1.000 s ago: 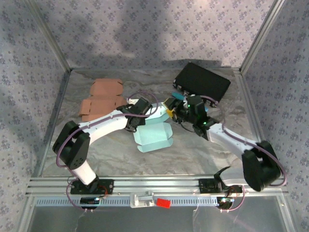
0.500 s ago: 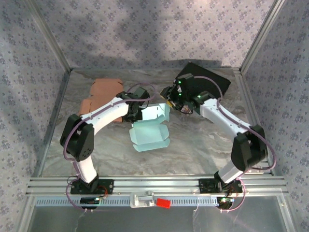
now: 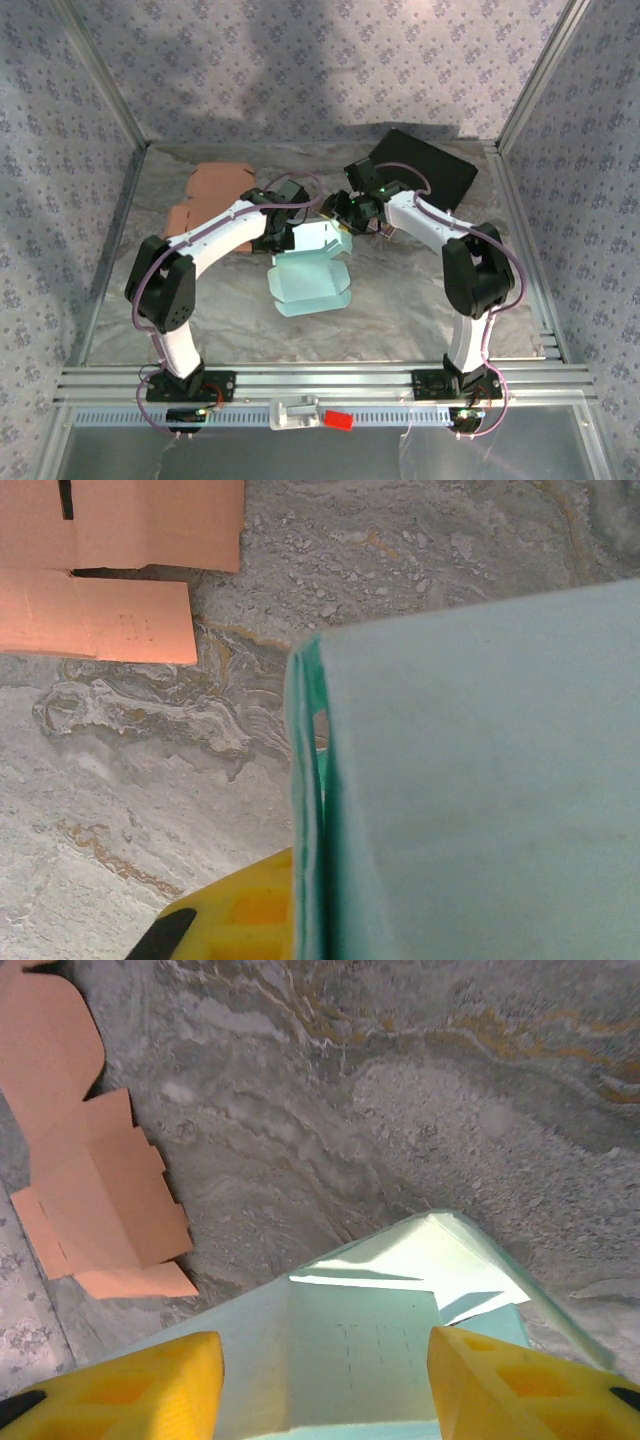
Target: Fold the paper box
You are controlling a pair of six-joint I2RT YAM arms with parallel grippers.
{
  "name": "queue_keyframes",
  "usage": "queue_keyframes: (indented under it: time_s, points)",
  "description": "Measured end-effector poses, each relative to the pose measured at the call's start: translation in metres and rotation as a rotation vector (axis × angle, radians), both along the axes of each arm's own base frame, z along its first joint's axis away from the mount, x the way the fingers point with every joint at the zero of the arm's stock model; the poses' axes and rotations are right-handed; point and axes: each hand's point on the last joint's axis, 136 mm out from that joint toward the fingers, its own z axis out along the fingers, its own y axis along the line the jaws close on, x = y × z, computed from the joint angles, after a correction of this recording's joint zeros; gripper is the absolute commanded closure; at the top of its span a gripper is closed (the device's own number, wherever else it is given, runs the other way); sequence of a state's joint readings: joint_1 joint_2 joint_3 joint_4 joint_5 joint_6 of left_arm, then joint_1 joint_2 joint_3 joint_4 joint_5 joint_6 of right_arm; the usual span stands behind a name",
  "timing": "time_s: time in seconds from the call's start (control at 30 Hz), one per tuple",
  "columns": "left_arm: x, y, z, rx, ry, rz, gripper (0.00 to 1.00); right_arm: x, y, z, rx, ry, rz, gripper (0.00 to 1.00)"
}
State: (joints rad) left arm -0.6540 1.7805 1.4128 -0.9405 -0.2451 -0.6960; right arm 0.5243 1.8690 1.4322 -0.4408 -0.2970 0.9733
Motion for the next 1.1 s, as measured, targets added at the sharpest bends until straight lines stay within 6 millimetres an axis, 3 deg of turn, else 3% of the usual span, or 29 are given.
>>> queue_keyframes:
  time_s: [0.17,0.23,0.33,0.43,0.5,0.6,0.63,0.7,0.77,0.93,1.1]
  points:
    - [0.001,0.0,-0.001,-0.013,0.015,-0.012,1.0,-0.005,0.016,0.006,0.053,0.005,0.067,0.43]
    - [0.005,0.0,0.001,-0.034,0.02,-0.019,1.0,-0.005,0.018,0.019,0.072,-0.026,0.095,0.43]
    - [0.016,-0.001,0.008,-0.102,0.022,-0.035,1.0,-0.004,0.006,0.052,0.097,-0.101,0.12,0.43]
    - [0.032,-0.003,0.02,-0.187,0.009,-0.073,1.0,-0.004,-0.027,0.114,0.138,-0.258,0.126,0.46]
    - [0.041,-0.006,0.03,-0.255,-0.006,-0.11,1.0,-0.009,-0.061,0.162,0.167,-0.398,0.11,0.5]
    - [0.047,-0.012,0.043,-0.36,-0.014,-0.173,1.0,-0.021,-0.111,0.208,0.195,-0.569,0.074,0.54]
    - [0.049,-0.013,0.046,-0.39,-0.015,-0.188,1.0,-0.023,-0.122,0.213,0.197,-0.599,0.067,0.54]
    - [0.051,-0.019,0.053,-0.466,-0.01,-0.226,1.0,-0.025,-0.139,0.215,0.211,-0.64,0.07,0.54]
    - [0.052,-0.024,0.06,-0.525,-0.01,-0.256,1.0,-0.024,-0.14,0.203,0.229,-0.629,0.106,0.54]
    - [0.052,-0.038,0.076,-0.64,-0.007,-0.32,1.0,-0.026,-0.119,0.167,0.263,-0.546,0.241,0.53]
    - [0.049,-0.046,0.076,-0.686,0.018,-0.348,1.0,-0.038,-0.105,0.159,0.274,-0.534,0.34,0.52]
